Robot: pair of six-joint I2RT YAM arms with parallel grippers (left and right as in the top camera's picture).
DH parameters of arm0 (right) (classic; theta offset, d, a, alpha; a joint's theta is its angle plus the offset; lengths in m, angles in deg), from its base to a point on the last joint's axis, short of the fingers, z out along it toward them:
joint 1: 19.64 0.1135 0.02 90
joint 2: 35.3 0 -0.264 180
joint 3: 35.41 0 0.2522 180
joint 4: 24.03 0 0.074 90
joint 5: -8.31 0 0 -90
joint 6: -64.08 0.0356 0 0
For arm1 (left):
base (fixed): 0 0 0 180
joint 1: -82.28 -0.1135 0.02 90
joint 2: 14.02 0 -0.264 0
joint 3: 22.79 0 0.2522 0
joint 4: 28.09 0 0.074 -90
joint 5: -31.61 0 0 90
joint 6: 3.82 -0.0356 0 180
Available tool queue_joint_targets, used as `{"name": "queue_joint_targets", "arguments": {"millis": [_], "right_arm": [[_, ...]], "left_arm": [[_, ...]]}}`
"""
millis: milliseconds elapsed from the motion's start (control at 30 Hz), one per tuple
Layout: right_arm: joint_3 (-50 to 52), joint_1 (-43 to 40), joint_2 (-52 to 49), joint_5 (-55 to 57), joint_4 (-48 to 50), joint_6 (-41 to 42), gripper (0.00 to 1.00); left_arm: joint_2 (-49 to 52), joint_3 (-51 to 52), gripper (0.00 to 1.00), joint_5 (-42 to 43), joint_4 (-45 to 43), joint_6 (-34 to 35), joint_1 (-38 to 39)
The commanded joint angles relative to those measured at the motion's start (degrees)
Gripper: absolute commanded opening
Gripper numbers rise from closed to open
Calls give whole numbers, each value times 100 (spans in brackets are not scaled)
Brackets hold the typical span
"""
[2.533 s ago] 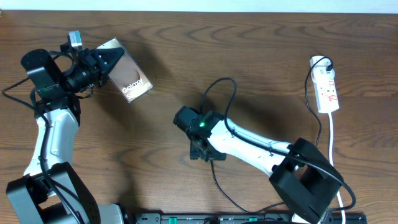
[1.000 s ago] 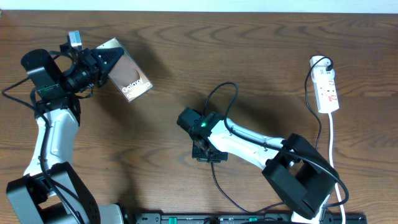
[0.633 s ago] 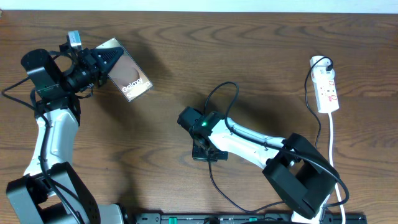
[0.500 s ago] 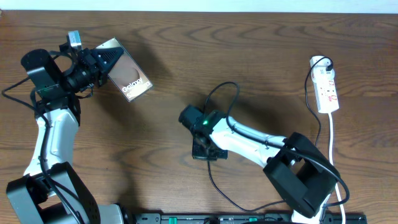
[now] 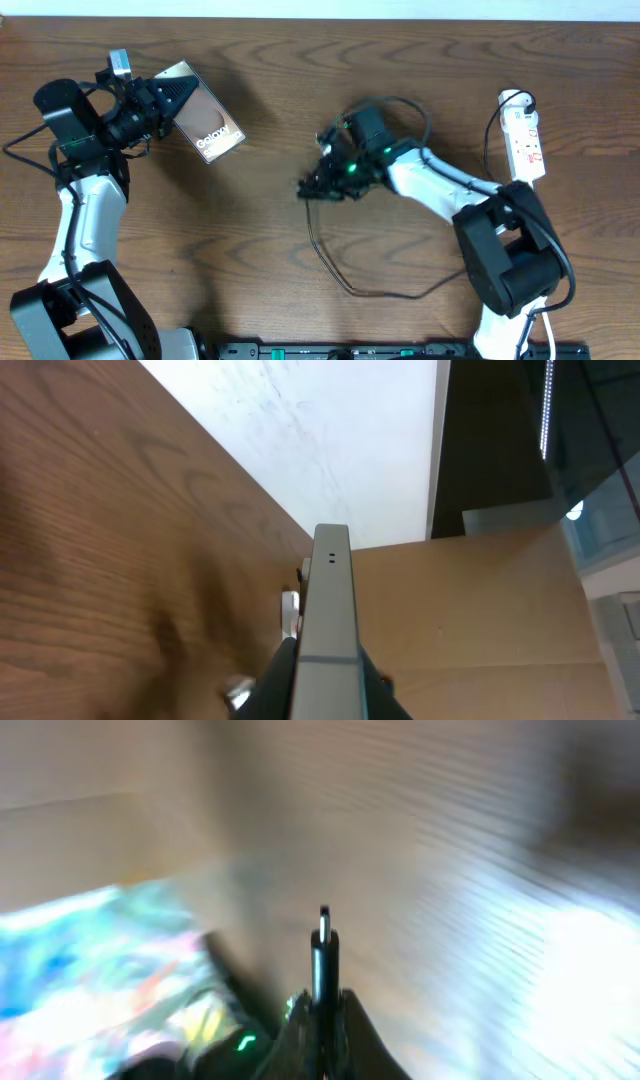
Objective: Plug charger to phone and switch on socket
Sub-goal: 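Grasp the black cable plug with the right gripper and lift, then carry the plug with the right gripper toward the phone's bottom port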
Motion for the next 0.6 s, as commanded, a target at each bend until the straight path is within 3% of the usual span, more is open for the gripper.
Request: {"name": "queue_joint_targets", "arguments": {"millis": [0, 100, 200, 567], "right_arm": [[-17, -197, -20, -2898, 726, -1495, 1], [-17, -216, -20, -3812, 977, -2468, 1], [-11, -157, -22, -3810, 975, -2835, 1], [-11, 197, -22, -3829, 1287, -2712, 1]], "left_arm": [[-96, -2, 7, 92, -55, -120, -26], [-96, -2, 7, 179, -81, -120, -24], [-96, -2, 7, 518, -442, -118, -24], [-96, -2, 7, 750, -765, -116, -24]]}}
